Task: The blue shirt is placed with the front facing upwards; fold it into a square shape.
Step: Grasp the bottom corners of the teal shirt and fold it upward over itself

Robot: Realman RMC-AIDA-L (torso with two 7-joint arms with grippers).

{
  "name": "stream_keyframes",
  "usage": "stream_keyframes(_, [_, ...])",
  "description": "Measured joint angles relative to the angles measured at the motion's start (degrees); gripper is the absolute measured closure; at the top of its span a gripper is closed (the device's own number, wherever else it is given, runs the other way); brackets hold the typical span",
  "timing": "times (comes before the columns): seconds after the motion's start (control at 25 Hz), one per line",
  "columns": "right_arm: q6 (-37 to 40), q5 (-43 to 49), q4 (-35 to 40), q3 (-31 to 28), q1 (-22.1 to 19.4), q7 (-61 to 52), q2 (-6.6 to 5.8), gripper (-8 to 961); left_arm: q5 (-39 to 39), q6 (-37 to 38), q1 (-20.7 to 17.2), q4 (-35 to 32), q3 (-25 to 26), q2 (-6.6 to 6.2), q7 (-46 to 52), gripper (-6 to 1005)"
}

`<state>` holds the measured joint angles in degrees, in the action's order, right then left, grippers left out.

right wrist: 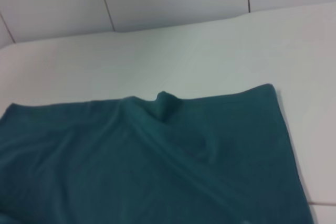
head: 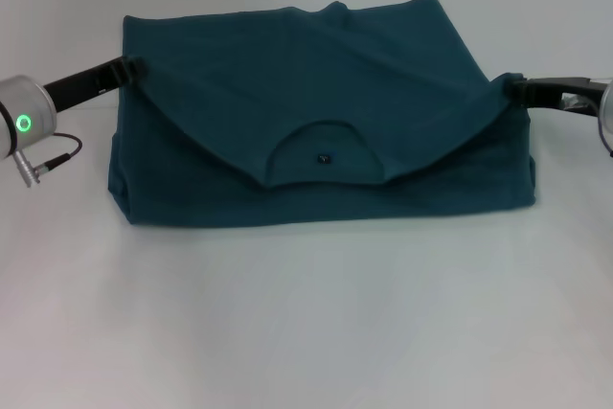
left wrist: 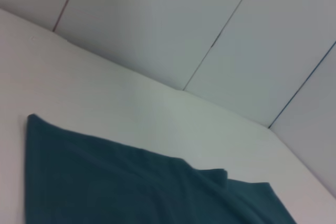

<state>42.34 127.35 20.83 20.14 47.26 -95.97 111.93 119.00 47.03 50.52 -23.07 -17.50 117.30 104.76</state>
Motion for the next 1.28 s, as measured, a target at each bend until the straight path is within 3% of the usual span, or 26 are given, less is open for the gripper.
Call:
stream_keyframes(0.24, [-3.0,0.0,-1.1,0.0,0.8,2.0,0.81,832,-0.4,-1.8,-0.3,0.9,0.0,0.51,-0.9,998])
stream_keyframes(0.48, [-4.3,0.0,-1.5,0.0,1.1,2.3,0.87,828,-0.4,-2.1,-0.3,1.0,-0.1,0.92,-1.3,998])
stream_keyframes(0.8, [-5.6,0.3,-1.5,0.9,0.9,3.2,1.63,824,-0.4,-2.9,-0.9,0.5,-0.1,2.19,-1.5,998])
stream_keyframes(1.0, [-4.8,0.1,-0.7,2.1,0.0,2.7,2.39,821,-0.4,-2.2,-1.6,0.2,0.0,2.2,-1.1,917])
stream_keyframes(1.04, [-4.8,0.1,-0.4,2.0,-0.3,2.7,2.66,820,-0.4,-2.1,-1.7,0.0,0.0,2.19,-1.0,900])
stream_keyframes(1.12, [-4.4,-0.3,1.5,1.9,-1.0,2.8,3.67,730,-0.5,-1.6,-2.0,-0.4,0.0,2.19,-0.9,868])
stream_keyframes(1.2, [-3.4,-1.9,4.8,1.9,-2.2,2.9,5.19,641,-0.9,-0.3,-2.5,-1.3,0.1,2.23,-0.7,835])
stream_keyframes(1.24, [-1.7,-4.0,8.3,2.2,-3.7,3.1,6.6,596,-1.8,2.0,-3.4,-3.3,0.1,2.54,-0.3,819])
stream_keyframes(1.28, [-0.3,-5.0,9.7,2.2,-4.4,3.2,7.02,525,-2.4,3.1,-3.9,-4.2,0.1,2.67,-0.1,782])
